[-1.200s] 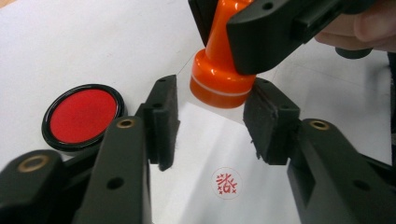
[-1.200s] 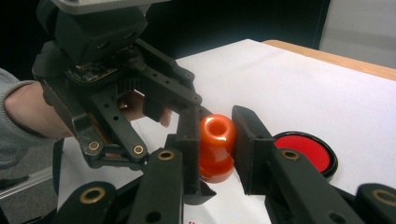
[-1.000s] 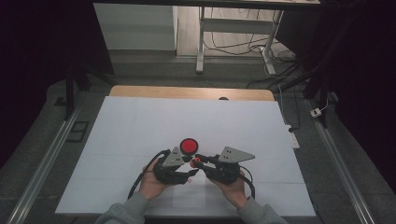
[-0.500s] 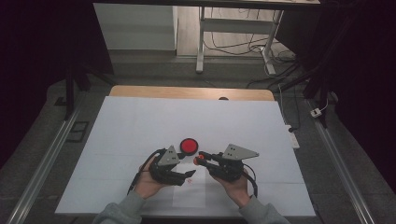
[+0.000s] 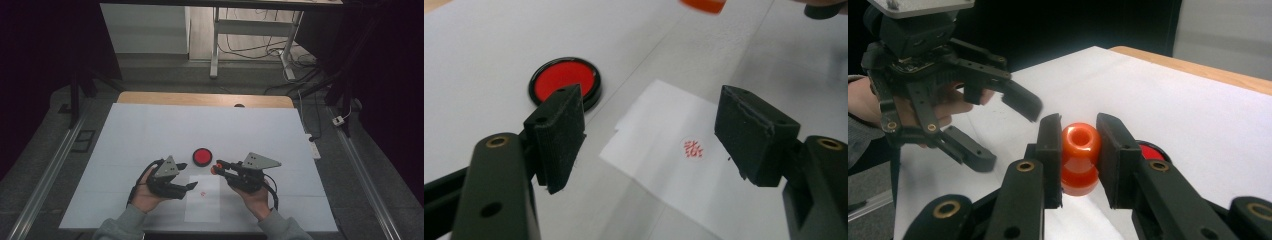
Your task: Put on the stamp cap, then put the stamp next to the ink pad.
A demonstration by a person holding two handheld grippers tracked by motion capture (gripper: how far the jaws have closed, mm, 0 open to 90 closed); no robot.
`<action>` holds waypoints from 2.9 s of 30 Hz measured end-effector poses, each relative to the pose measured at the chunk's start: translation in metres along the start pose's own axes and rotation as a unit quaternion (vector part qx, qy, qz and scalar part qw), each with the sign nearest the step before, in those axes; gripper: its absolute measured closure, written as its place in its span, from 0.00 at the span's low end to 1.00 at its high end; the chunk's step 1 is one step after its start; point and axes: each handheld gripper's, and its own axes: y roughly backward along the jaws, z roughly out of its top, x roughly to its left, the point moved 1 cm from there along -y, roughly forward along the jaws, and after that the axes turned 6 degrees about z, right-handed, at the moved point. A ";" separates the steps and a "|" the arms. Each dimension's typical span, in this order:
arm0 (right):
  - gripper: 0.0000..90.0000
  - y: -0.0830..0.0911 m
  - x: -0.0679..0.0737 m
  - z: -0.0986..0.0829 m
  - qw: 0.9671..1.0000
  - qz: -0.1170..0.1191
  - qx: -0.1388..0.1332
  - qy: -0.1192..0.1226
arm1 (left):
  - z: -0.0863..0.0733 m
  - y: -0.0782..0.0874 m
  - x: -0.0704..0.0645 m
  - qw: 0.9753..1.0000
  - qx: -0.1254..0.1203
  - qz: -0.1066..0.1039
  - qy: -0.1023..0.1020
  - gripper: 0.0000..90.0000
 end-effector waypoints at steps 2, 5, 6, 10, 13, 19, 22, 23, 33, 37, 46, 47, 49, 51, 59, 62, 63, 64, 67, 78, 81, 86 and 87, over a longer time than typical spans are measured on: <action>0.80 0.002 -0.001 0.001 1.000 -0.003 -0.002 0.000 | -0.004 0.004 0.003 1.000 0.001 0.007 0.003 0.32; 0.80 0.004 -0.004 0.002 1.000 -0.007 -0.004 -0.001 | -0.011 0.010 0.008 1.000 0.003 0.015 0.008 0.32; 0.80 0.005 -0.004 0.002 1.000 -0.009 -0.005 -0.001 | -0.013 0.012 0.009 1.000 0.003 0.016 0.011 0.32; 0.80 0.007 -0.006 0.002 1.000 -0.014 -0.006 -0.002 | -0.020 0.020 0.016 0.999 0.004 0.024 0.022 0.31; 0.80 0.008 -0.008 0.002 1.000 -0.019 -0.005 0.000 | -0.027 0.026 0.021 0.999 0.004 0.031 0.032 0.31; 0.80 0.010 -0.010 0.002 1.000 -0.024 -0.004 0.000 | -0.043 0.039 0.028 0.998 0.007 0.044 0.050 0.31; 0.80 0.010 -0.011 0.002 1.000 -0.025 -0.004 -0.001 | -0.051 0.045 0.030 0.997 0.008 0.051 0.057 0.31; 0.80 0.010 -0.011 0.002 1.000 -0.026 -0.004 -0.001 | -0.053 0.047 0.031 0.997 0.010 0.052 0.061 0.31; 0.80 0.010 -0.013 0.002 1.000 -0.029 -0.002 0.000 | -0.066 0.058 0.034 0.995 0.011 0.061 0.077 0.30; 0.80 0.010 -0.015 0.001 1.000 -0.031 0.002 -0.001 | -0.069 0.061 0.036 0.994 0.012 0.064 0.082 0.30; 0.80 0.007 -0.023 -0.003 0.999 -0.049 0.022 0.001 | -0.076 0.063 0.036 0.994 0.020 0.064 0.083 0.30; 0.80 0.007 -0.024 -0.004 0.998 -0.052 0.024 0.001 | -0.077 0.064 0.036 0.994 0.020 0.064 0.084 0.30; 0.80 0.006 -0.027 -0.005 0.998 -0.057 0.029 0.001 | -0.079 0.065 0.037 0.994 0.022 0.063 0.084 0.30; 0.80 0.005 -0.030 -0.006 0.997 -0.066 0.032 0.002 | -0.081 0.065 0.036 0.994 0.024 0.064 0.085 0.30; 0.80 -0.002 -0.043 -0.010 0.994 -0.091 0.053 0.010 | -0.081 0.064 0.035 0.994 0.029 0.058 0.083 0.30; 0.80 -0.005 -0.047 -0.013 0.993 -0.099 0.060 0.011 | -0.081 0.063 0.035 0.995 0.030 0.057 0.083 0.30; 0.80 -0.006 -0.048 -0.013 0.993 -0.101 0.065 0.011 | -0.081 0.063 0.035 0.995 0.030 0.057 0.082 0.30; 0.80 -0.007 -0.049 -0.014 0.992 -0.103 0.067 0.011 | -0.081 0.063 0.035 0.995 0.030 0.057 0.082 0.30; 0.80 -0.011 -0.053 -0.017 0.991 -0.109 0.076 0.011 | -0.081 0.063 0.035 0.995 0.030 0.058 0.082 0.30; 0.80 -0.027 -0.060 -0.028 0.987 -0.114 0.112 0.007 | -0.081 0.063 0.036 0.994 0.030 0.060 0.088 0.29; 0.79 -0.033 -0.062 -0.032 0.986 -0.111 0.125 0.006 | -0.081 0.062 0.036 0.994 0.031 0.059 0.088 0.29; 0.79 -0.041 -0.063 -0.038 0.984 -0.107 0.145 0.006 | -0.081 0.061 0.036 0.994 0.032 0.058 0.089 0.29; 0.80 -0.042 -0.063 -0.038 0.983 -0.107 0.148 0.007 | -0.081 0.061 0.036 0.994 0.032 0.058 0.089 0.29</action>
